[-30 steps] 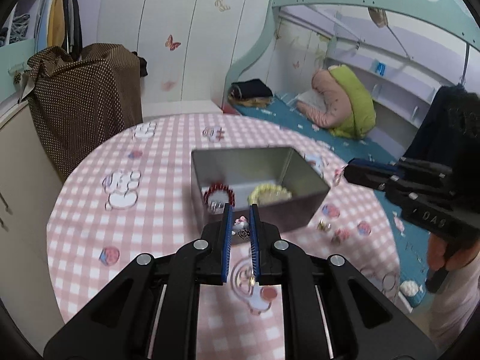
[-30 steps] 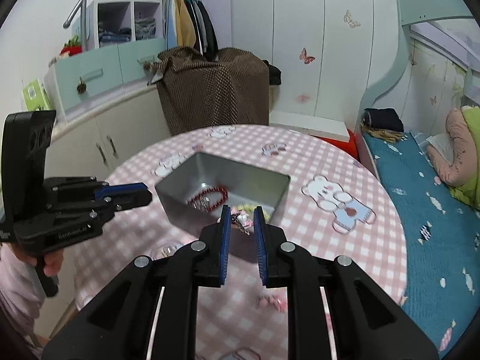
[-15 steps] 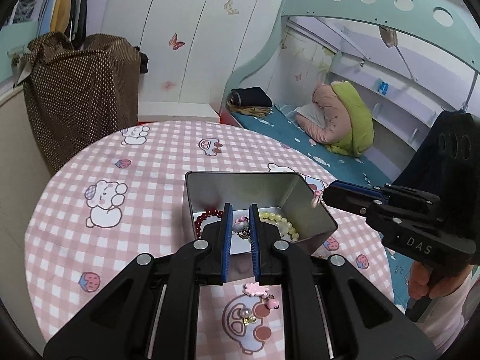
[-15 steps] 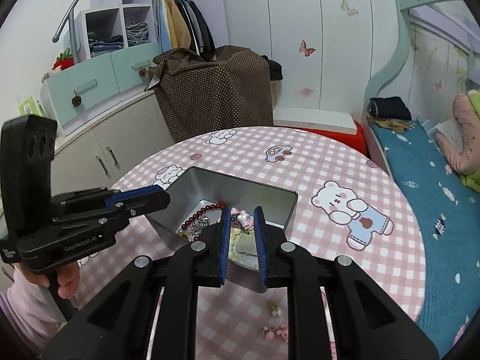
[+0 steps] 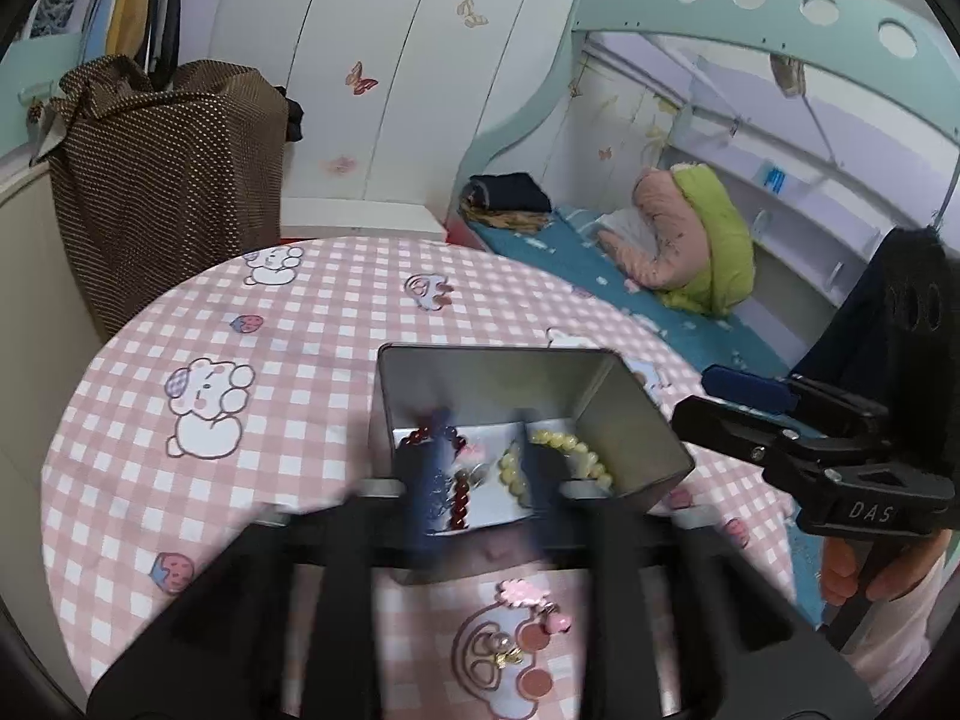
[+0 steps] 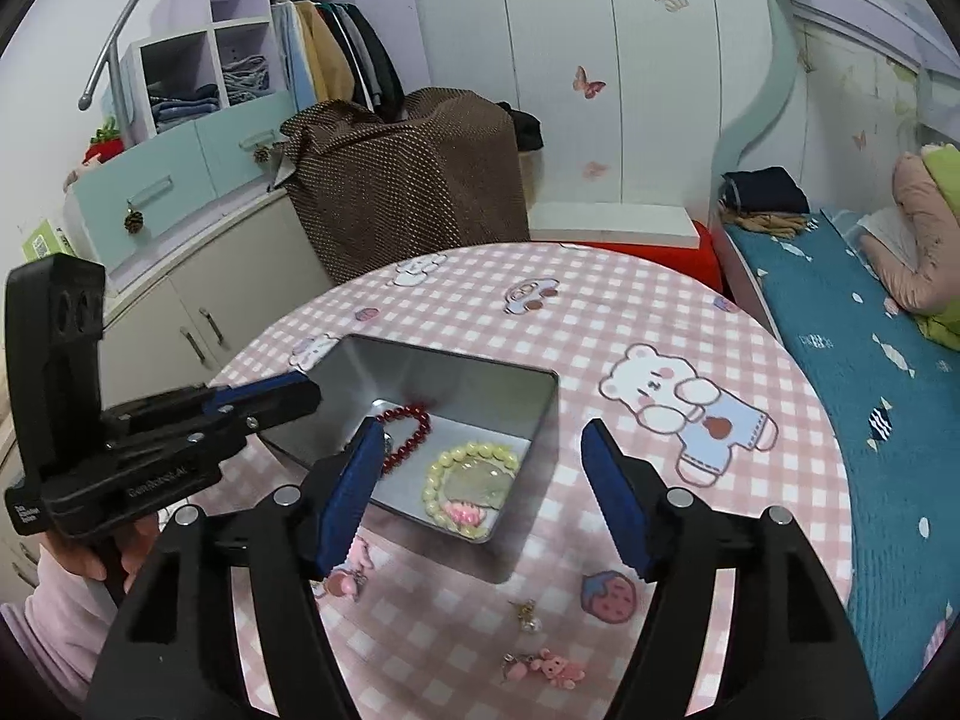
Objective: Organize jewelry
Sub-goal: 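Carry both charms into the grey box and open both grippers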
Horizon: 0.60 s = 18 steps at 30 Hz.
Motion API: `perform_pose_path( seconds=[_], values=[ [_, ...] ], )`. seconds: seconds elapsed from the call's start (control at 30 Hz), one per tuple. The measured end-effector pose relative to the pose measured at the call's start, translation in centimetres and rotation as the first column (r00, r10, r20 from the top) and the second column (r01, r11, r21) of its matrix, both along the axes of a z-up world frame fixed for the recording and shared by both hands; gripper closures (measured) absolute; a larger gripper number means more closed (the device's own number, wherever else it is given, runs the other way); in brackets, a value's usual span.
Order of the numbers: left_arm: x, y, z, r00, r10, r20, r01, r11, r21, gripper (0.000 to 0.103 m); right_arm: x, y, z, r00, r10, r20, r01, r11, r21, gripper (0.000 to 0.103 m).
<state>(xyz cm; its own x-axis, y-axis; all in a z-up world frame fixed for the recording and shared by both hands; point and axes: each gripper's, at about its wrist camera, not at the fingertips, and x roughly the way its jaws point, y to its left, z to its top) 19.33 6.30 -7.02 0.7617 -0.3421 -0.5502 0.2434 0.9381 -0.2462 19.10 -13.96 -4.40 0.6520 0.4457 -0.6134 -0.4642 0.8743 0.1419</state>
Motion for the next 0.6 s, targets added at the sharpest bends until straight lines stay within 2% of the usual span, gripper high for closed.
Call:
perform_pose_path(
  seconds=[0.07, 0.23, 0.6],
  values=[
    [-0.4, -0.1, 0.1, 1.0, -0.003, 0.022, 0.003, 1.0, 0.0, 0.047, -0.2, -0.2, -0.1, 1.0, -0.002, -0.004, 0.002, 1.0, -0.009, 0.038],
    [-0.9, -0.5, -0.1, 1.0, 0.005, 0.029, -0.006, 0.998, 0.06, 0.047, -0.8, -0.8, -0.2, 1.0, -0.013, -0.003, 0.012, 1.0, -0.024, 0.037],
    [-2.2, -0.4, 0.4, 0.999, -0.017, 0.029, 0.016, 0.998, 0.053, 0.046, -2.3, -1.0, 0.0, 1.0, -0.006, 0.014, 0.007, 0.999, -0.044, 0.037]
  ],
)
